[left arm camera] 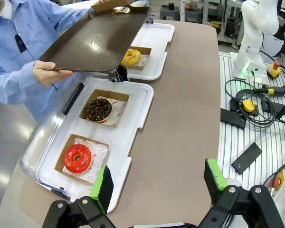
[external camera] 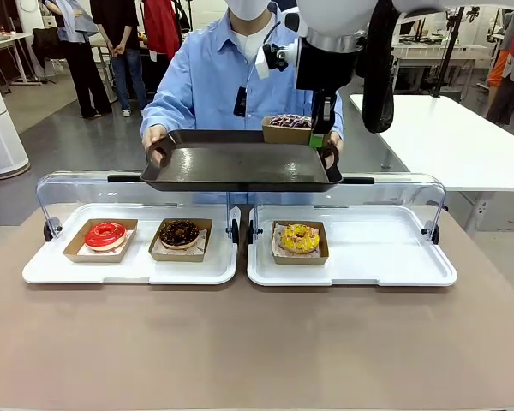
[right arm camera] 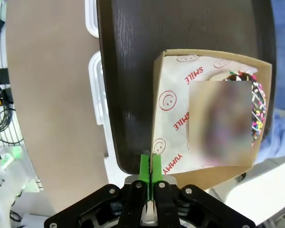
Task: Provide the desired donut to the person.
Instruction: Place the picked Paper togo box onto the Handle tray extended by the person.
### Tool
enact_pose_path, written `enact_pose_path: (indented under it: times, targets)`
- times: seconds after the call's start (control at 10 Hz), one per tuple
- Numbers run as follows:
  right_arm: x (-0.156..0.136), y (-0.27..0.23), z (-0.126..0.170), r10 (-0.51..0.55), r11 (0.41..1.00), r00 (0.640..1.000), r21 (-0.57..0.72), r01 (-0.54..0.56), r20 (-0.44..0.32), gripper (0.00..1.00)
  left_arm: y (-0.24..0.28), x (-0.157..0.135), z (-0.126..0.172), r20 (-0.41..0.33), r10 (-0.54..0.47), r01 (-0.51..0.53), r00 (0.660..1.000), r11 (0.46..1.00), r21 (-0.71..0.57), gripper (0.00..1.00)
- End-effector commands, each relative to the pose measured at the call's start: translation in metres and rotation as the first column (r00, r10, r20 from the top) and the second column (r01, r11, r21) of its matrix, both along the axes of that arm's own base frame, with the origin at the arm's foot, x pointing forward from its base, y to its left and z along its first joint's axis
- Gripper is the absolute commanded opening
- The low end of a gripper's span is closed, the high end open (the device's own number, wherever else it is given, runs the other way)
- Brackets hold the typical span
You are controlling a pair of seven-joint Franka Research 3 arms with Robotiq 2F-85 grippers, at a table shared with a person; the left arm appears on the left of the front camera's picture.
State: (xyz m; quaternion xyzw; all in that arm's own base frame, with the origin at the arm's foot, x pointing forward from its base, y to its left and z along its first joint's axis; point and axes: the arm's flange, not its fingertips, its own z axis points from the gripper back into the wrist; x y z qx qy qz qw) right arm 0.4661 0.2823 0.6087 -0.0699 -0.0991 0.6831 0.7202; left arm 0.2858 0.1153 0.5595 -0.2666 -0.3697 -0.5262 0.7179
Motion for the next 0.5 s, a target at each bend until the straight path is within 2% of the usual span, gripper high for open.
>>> enact_pose_path:
  times: [0.0,0.1,0.4]
  targets:
    - [-0.0031,0.0066,0.0086,-0.019,0.998,0.999,-0.060,0.021,0.030,0.02,0.0012,0.0002,0.0008,0.012,-0.008,0.008,1.000,1.000,-0.014,1.00]
    - [0.0000,0.0000,0.0000,0.000,1.000,1.000,0.000,0.000,0.000,0.02,0.0012,0.0002,0.0008,0.012,-0.008,0.008,1.000,1.000,-0.014,1.00]
    - [0.0000,0.0000,0.0000,0.000,1.000,1.000,0.000,0.000,0.000,0.02,0.0012,0.0002,0.0008,0.012,-0.008,0.008,1.000,1.000,-0.014,1.00]
